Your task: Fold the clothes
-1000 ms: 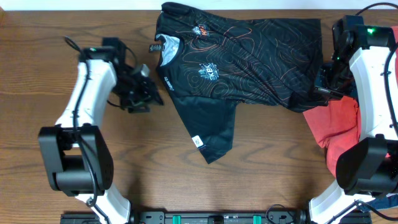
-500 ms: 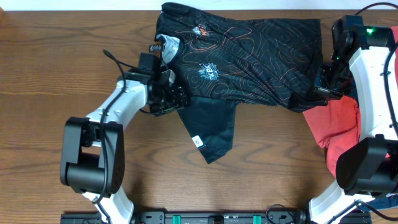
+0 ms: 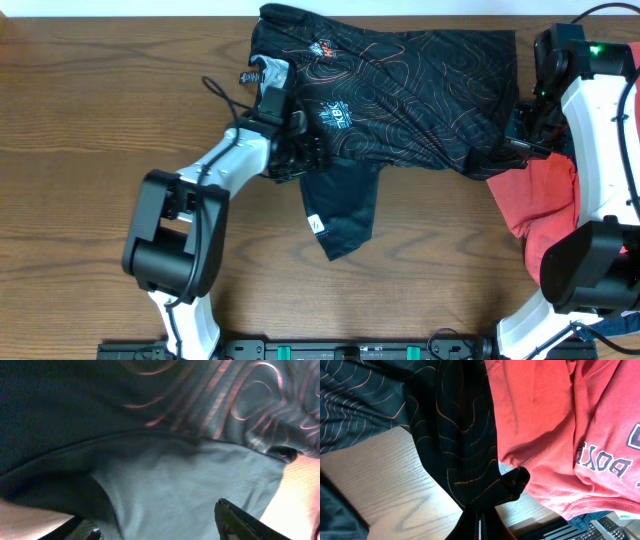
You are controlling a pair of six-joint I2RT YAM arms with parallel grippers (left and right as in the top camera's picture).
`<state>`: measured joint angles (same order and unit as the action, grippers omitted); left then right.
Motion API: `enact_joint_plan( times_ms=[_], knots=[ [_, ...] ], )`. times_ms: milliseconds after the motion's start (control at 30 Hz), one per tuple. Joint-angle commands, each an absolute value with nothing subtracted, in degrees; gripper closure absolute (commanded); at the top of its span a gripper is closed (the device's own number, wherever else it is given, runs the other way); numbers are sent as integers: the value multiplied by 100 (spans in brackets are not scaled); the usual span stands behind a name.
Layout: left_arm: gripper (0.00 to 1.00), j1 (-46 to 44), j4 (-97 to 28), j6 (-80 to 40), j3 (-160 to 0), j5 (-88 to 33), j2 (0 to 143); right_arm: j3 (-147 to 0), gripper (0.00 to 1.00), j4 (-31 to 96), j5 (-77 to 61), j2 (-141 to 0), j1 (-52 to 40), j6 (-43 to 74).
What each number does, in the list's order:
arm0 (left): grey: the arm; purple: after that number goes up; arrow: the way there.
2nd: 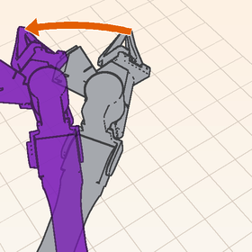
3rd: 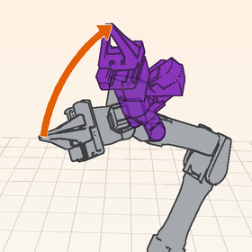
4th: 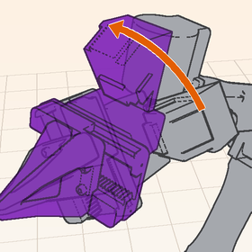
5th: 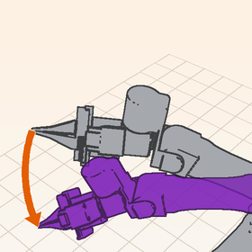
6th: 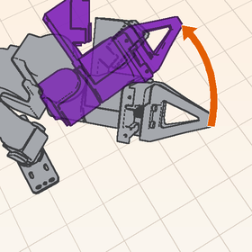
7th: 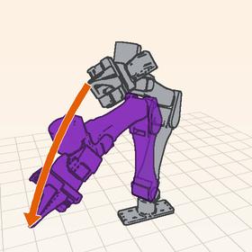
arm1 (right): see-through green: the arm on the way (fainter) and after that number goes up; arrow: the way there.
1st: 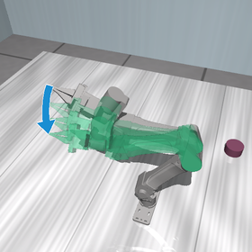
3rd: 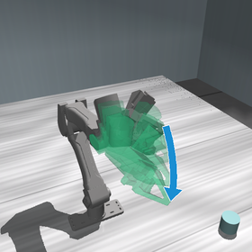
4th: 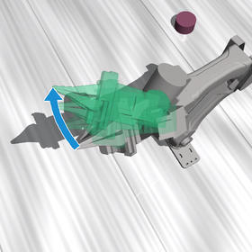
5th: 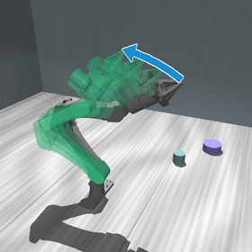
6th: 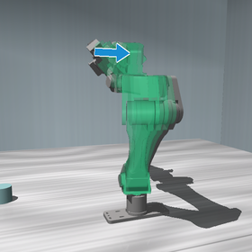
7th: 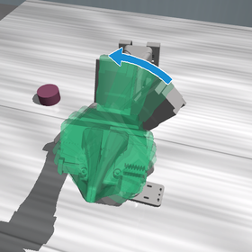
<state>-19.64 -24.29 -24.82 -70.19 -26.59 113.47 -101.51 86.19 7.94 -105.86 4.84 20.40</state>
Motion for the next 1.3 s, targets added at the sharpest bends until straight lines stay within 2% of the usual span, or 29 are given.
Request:
enact_joint_plan(
  times_ms=[0,300,500,933,1267],
  knots=[
    [35,-2246,-2421,-2578,-6740,-2432,11911,-10138,99,8613,810,-10584,443,2117],
    [94,-2324,-1933,-2580,-6740,-2368,11909,-10138,99,8606,812,-10584,443,2115],
    [94,-2108,-2281,-2499,-6742,-2344,11754,-10138,99,8571,812,-10584,449,2115],
    [94,-248,-4954,-1411,-6740,-2241,9244,-10138,99,8812,360,-10578,443,2056],
    [94,495,-6788,-1002,-6740,-1831,8224,-10132,99,9417,364,-10394,364,2051]
  ],
)
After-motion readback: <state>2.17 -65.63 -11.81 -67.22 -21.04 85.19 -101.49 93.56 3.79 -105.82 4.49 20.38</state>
